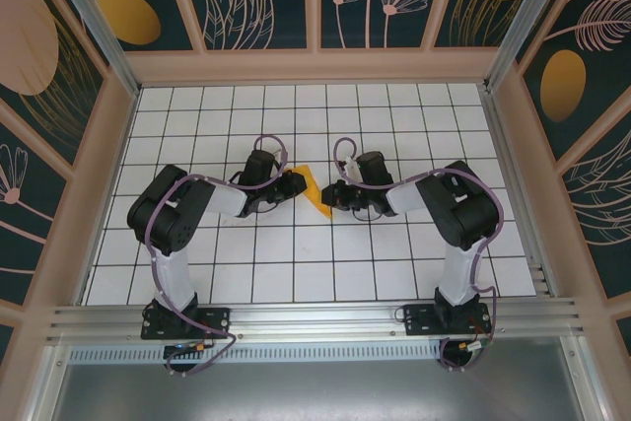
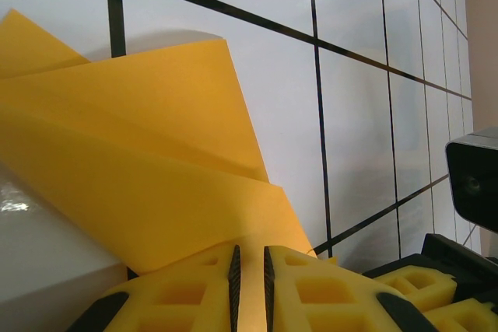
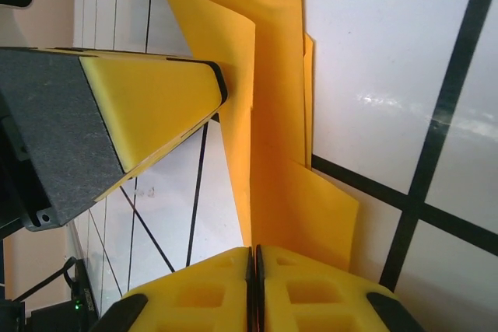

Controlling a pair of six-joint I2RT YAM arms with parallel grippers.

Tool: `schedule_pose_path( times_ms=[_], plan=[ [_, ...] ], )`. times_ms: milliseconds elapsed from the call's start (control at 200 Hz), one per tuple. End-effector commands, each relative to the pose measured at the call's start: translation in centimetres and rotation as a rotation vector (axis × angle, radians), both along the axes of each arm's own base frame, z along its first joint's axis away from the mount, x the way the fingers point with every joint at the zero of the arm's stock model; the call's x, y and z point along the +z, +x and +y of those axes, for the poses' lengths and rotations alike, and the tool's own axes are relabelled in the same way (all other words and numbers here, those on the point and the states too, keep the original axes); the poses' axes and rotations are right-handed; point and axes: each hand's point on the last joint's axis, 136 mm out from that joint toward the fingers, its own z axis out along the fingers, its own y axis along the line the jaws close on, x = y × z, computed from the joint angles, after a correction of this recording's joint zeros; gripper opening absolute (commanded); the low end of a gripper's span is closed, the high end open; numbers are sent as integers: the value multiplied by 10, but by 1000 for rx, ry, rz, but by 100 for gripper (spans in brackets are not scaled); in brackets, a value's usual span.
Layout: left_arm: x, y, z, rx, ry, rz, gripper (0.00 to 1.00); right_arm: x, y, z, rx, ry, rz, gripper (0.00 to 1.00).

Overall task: Fold a paper plane with a square sheet of paper (pick it up from the middle)
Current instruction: Fold the wing for the fifth time at the center of the table.

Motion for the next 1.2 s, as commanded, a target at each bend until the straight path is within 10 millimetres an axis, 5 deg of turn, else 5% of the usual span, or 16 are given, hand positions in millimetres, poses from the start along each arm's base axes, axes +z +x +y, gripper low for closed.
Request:
schedule_pose_path(
  times_ms=[0,360,756,991,1196],
  plan=[
    [-10,0,1,1,36,16,20,-3,-1,-2,1,-6,7,10],
    [4,2,-6,-31,11,-18,22,-19,-9,-4,10,-15,72,8],
    [49,-7,-10,-69,-76,-117,29,-26,-10,-9,-20,-15,109,7],
    [39,-20,-4,-63,-74,-78,28,-24,-10,-8,-11,-15,98,9],
    [32,-12,-8,-62,-71,-65,24,-25,-12,-8,0,-20,93,9]
  ],
)
